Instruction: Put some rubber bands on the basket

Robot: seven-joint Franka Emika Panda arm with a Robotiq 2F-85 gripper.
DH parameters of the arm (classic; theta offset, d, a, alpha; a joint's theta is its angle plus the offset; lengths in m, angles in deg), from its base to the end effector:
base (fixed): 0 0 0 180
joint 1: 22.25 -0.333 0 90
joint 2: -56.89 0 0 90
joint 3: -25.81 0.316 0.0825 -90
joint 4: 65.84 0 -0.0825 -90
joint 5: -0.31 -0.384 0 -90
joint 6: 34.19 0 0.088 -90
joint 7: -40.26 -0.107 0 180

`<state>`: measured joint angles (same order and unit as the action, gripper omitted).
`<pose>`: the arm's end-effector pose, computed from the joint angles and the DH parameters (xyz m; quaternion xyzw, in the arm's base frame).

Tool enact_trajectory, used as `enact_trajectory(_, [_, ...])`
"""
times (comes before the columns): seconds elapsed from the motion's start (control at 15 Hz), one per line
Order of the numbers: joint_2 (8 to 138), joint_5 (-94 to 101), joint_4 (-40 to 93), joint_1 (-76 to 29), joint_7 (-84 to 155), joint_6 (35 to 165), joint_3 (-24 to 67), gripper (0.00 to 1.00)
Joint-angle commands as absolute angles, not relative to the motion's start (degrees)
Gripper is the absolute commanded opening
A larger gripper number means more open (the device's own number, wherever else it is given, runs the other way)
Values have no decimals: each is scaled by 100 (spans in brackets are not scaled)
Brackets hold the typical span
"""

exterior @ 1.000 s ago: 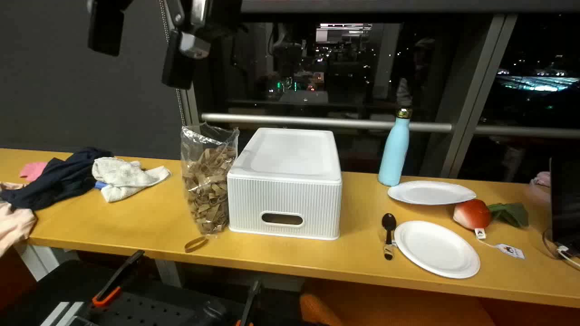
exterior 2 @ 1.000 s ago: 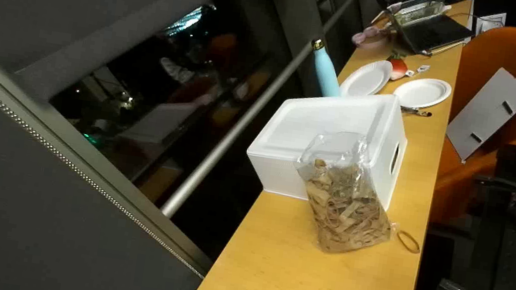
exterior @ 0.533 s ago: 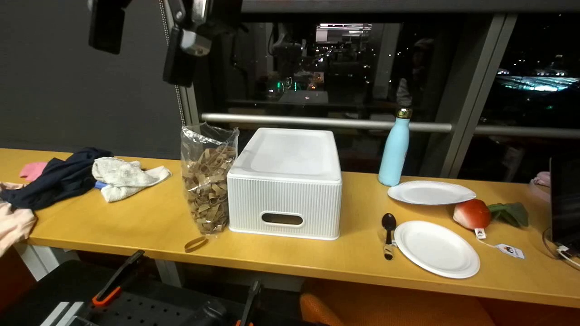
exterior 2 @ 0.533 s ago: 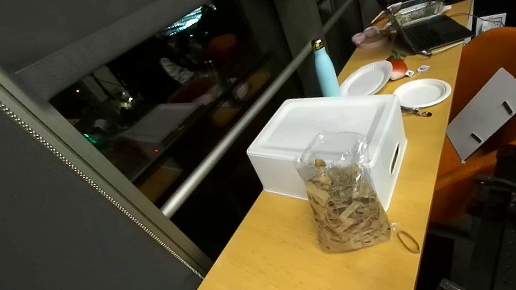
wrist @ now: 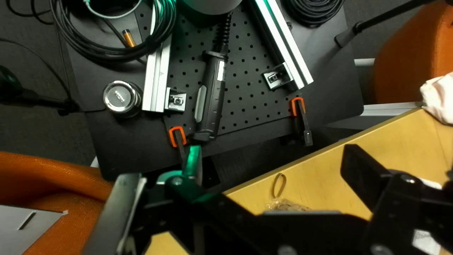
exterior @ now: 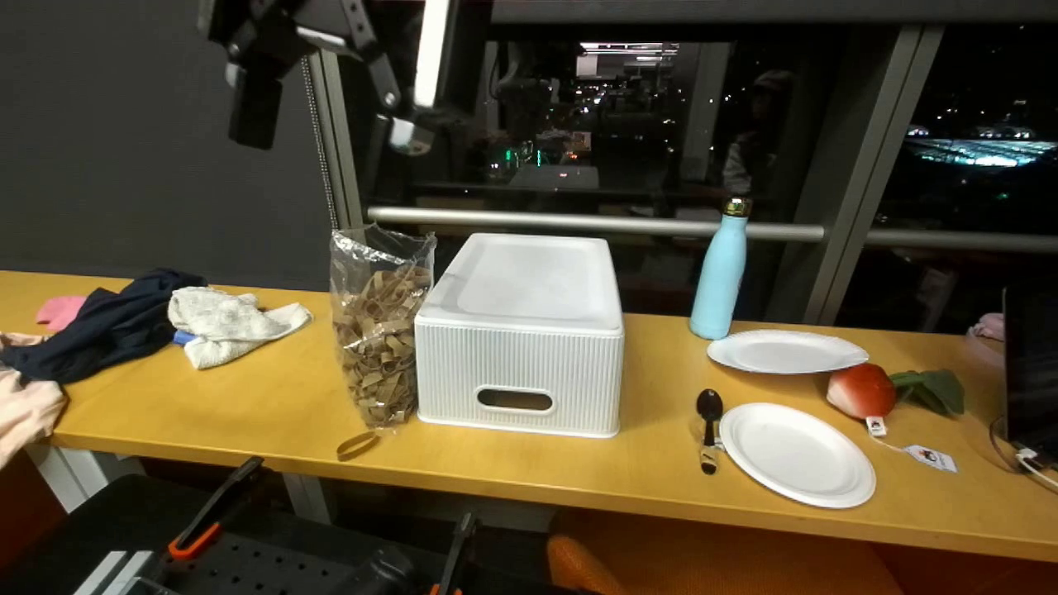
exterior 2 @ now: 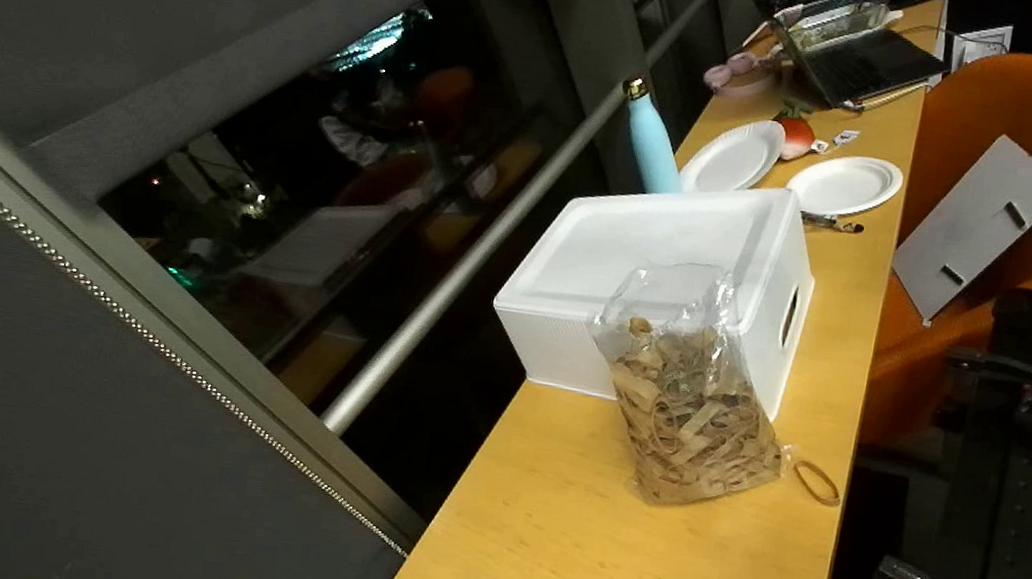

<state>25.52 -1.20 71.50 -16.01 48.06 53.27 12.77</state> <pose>0.3286 -0.1189 0.4853 -0.9807 0.0744 0.1468 0.1057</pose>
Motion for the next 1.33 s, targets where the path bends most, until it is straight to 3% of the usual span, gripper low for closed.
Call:
enact_trajectory(0.0, [3657, -14, 6479, -1634, 5118, 5683, 1338, 100])
enact_trajectory(0.8, [6090, 226, 4939, -1808, 5011, 6489, 1982, 100])
enact_trajectory(1.27, [6693, 680, 4772, -1916, 5013, 7483, 2220, 100])
